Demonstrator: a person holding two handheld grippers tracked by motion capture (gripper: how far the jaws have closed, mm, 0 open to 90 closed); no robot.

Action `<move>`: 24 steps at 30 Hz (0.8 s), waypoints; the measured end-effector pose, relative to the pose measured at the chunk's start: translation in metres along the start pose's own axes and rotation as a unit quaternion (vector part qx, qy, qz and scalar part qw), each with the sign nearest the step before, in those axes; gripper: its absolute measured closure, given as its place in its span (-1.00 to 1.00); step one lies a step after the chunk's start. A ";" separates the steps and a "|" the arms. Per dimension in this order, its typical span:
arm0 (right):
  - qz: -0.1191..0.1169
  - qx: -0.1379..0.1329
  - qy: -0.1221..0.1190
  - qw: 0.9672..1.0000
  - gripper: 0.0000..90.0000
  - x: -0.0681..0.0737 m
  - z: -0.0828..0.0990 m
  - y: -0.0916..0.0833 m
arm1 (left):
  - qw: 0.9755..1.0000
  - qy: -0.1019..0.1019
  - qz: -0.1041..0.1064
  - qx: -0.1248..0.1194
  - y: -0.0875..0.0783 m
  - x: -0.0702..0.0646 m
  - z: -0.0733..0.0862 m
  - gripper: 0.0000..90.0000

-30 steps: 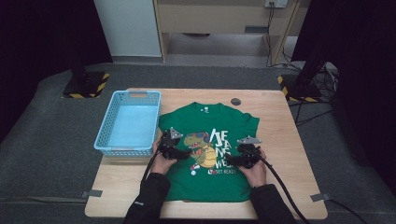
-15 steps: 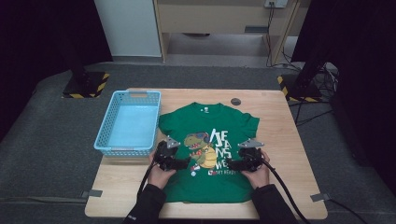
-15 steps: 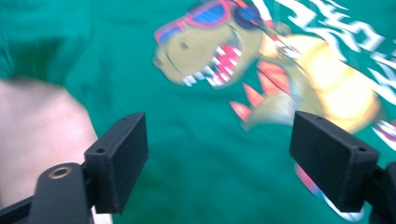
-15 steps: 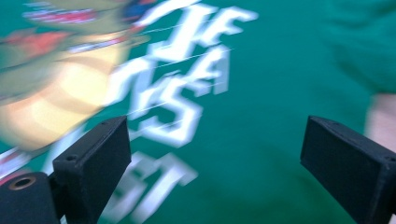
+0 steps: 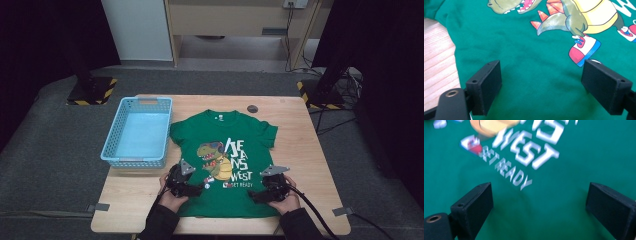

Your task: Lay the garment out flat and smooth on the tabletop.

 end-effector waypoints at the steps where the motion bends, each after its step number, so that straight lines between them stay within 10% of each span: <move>1: 0.003 -0.001 -0.004 1.000 -0.85 0.000 0.004 0.000 | 1.000 0.001 0.000 -0.005 0.000 0.000 0.001 -0.65; 24: -0.003 -0.043 -0.020 0.999 -0.86 -0.008 0.024 -0.014 | 1.000 0.005 -0.005 -0.021 -0.027 -0.010 0.027 -0.65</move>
Point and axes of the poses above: each handheld gripper's, and its own axes: y roughly forward along the jaws, z roughly out of its underside, x roughly to its left, the point moved 8 cm from there along y, roughly forward along the jaws, and after that the axes turned 10 degrees about y, right-handed, at the moved point
